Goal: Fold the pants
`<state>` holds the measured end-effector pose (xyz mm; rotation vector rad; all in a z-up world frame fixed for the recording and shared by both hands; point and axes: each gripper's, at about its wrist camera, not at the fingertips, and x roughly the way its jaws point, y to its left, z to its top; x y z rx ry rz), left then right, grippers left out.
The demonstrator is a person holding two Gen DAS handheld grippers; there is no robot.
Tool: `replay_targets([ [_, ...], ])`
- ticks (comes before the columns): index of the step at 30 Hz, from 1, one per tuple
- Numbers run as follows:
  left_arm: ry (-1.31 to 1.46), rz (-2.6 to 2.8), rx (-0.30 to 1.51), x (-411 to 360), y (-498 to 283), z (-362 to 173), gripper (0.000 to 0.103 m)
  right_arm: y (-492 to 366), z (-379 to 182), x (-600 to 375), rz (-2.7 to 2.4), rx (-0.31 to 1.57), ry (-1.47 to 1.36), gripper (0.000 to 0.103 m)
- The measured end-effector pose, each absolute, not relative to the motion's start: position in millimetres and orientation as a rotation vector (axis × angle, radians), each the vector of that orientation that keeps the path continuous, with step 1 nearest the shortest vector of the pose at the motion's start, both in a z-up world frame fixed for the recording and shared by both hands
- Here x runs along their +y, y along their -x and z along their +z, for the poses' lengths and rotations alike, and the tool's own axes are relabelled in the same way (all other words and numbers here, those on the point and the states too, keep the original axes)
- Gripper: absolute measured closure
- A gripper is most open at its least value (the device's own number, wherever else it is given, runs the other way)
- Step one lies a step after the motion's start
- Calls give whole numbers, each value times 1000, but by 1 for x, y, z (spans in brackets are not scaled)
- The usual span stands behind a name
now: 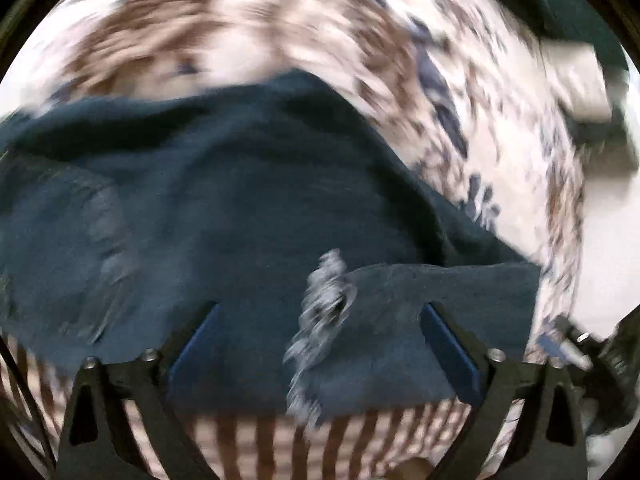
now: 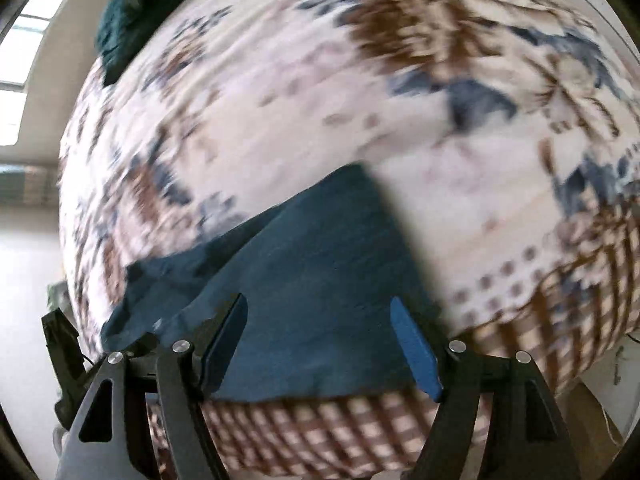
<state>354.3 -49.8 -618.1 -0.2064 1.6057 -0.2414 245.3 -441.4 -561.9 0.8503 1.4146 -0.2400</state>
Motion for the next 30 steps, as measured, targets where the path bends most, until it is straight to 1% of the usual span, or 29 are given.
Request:
replay_targets([
  [1, 169, -266, 1620, -63, -355, -627, 33, -246, -567, -449, -248, 1418, -850, 27],
  [2, 129, -264, 1616, -73, -355, -629, 63, -251, -576, -455, -262, 1430, -846, 27],
  [3, 78, -279, 1579, -82, -355, -627, 76, -251, -580, -459, -265, 1440, -845, 27],
  [4, 40, -290, 1547, -86, -354, -622, 93, -254, -588, -462, -257, 1454, -842, 27],
  [9, -42, -274, 1379, -85, -363, -585, 94, -263, -600, -453, -240, 1498, -786, 27],
  [13, -8, -257, 1441, -75, -378, -605, 94, -265, -609, -446, -235, 1529, -773, 27],
  [15, -12, -257, 1445, -72, -378, -610, 93, -264, -613, -445, -235, 1542, -774, 27],
  [17, 6, -241, 1462, -65, -381, -616, 85, -266, -620, -444, -241, 1566, -773, 27],
  [19, 108, -225, 1504, -53, -381, -620, 77, -267, -625, -443, -257, 1595, -748, 27],
  [20, 184, -215, 1518, -43, -381, -618, 75, -267, -625, -444, -260, 1600, -749, 27],
  [21, 258, -225, 1518, -32, -377, -615, 74, -267, -623, -444, -262, 1599, -760, 27],
  [22, 300, -247, 1517, -26, -373, -615, 69, -267, -621, -445, -253, 1584, -782, 27],
  [23, 284, -248, 1525, -23, -368, -617, 58, -265, -618, -445, -240, 1569, -805, 27],
  [25, 170, -239, 1536, -23, -354, -626, 57, -263, -612, -441, -222, 1557, -813, 27],
  [27, 102, -241, 1525, -24, -345, -630, 57, -262, -606, -433, -237, 1579, -753, 27],
  [30, 121, -223, 1503, -19, -335, -616, 57, -261, -596, -417, -254, 1602, -667, 27],
])
